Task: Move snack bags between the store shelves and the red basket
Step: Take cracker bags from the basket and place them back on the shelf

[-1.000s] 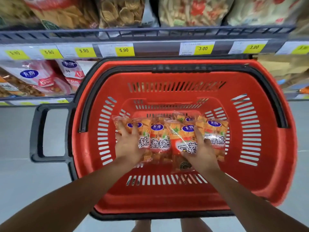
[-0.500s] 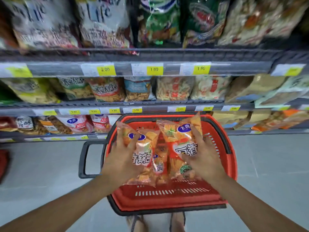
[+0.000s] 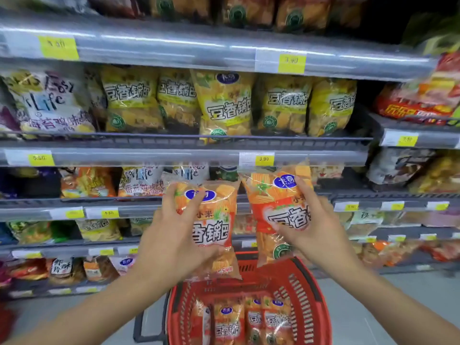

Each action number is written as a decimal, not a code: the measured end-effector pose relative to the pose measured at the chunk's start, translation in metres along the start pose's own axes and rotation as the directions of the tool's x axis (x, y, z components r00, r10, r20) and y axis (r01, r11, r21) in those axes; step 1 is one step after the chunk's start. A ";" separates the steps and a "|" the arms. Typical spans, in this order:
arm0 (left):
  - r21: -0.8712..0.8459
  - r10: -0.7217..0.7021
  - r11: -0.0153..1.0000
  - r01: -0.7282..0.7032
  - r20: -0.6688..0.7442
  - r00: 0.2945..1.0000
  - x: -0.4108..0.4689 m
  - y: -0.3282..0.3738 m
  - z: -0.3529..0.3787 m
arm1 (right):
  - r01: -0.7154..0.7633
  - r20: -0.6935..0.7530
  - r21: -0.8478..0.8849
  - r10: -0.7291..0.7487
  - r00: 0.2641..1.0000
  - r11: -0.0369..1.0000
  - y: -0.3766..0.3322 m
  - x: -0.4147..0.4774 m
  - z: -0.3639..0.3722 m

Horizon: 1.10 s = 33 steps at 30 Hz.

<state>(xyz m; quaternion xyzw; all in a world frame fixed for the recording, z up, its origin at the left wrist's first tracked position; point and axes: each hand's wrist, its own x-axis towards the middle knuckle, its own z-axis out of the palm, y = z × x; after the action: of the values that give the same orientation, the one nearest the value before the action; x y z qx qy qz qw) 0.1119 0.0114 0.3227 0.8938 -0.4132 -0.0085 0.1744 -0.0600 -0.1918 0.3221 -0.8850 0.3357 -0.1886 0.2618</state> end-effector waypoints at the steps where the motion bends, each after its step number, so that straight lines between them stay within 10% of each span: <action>1: -0.019 -0.010 1.000 0.009 -0.051 0.999 0.003 0.004 -0.012 | 0.011 -0.033 0.029 -0.010 0.999 1.000 -0.010 0.004 -0.009; 17: -0.076 0.081 0.986 -0.147 -0.552 0.830 0.105 0.085 -0.152 | 0.112 -0.439 0.267 0.018 0.898 0.957 -0.083 0.096 -0.162; 33: -0.133 0.109 0.967 -0.215 -0.551 0.827 0.249 0.219 -0.191 | 0.040 -0.276 0.307 0.049 0.960 0.951 -0.055 0.238 -0.294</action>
<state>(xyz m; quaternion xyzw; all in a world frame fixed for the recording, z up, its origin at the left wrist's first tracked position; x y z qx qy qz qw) 0.1454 -0.2458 0.6039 0.8007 -0.4192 0.2190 0.3676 -0.0147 -0.4204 0.6249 -0.7966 0.3377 -0.3613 0.3476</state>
